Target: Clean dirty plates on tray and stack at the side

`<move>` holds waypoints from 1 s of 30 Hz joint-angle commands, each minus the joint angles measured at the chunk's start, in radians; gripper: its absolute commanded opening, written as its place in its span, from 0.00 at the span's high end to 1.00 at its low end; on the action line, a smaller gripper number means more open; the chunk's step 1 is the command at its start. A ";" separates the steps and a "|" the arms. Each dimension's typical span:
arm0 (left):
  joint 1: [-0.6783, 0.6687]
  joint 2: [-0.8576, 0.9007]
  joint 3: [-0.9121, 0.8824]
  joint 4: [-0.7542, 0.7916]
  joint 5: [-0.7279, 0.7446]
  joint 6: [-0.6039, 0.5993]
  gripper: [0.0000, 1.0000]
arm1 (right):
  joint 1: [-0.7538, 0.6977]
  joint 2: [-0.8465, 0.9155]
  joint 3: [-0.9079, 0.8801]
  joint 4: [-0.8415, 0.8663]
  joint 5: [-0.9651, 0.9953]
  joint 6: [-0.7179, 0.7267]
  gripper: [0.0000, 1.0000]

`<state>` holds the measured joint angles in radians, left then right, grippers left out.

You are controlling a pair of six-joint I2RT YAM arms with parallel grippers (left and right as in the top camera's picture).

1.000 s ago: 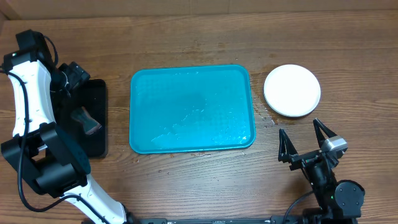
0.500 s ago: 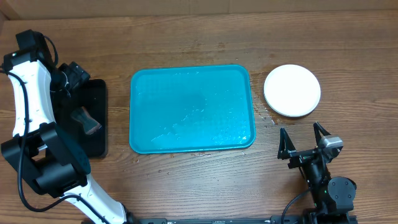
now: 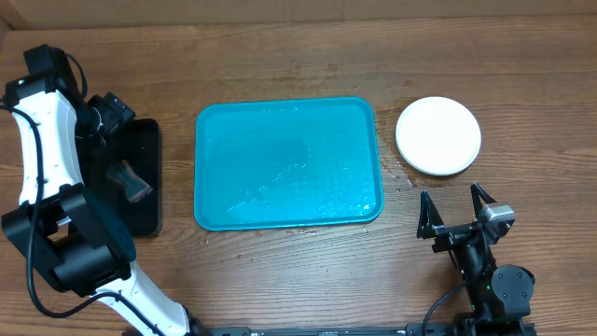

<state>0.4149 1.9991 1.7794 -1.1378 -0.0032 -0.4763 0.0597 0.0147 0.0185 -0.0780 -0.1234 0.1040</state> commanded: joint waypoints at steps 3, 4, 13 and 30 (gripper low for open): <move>0.003 -0.025 0.019 -0.002 0.004 -0.003 0.00 | 0.005 -0.010 -0.011 0.005 0.011 0.002 0.00; 0.003 -0.025 0.019 -0.002 0.004 -0.003 0.00 | 0.005 -0.010 -0.010 0.005 0.011 0.002 0.00; 0.003 -0.025 0.019 -0.002 0.004 -0.003 0.00 | 0.005 -0.010 -0.011 0.005 0.011 0.002 0.00; -0.026 -0.272 -0.048 -0.048 0.036 0.056 0.00 | 0.005 -0.010 -0.011 0.005 0.011 0.002 0.00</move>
<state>0.4110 1.8790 1.7599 -1.2304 -0.0097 -0.4671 0.0597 0.0147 0.0185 -0.0784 -0.1226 0.1040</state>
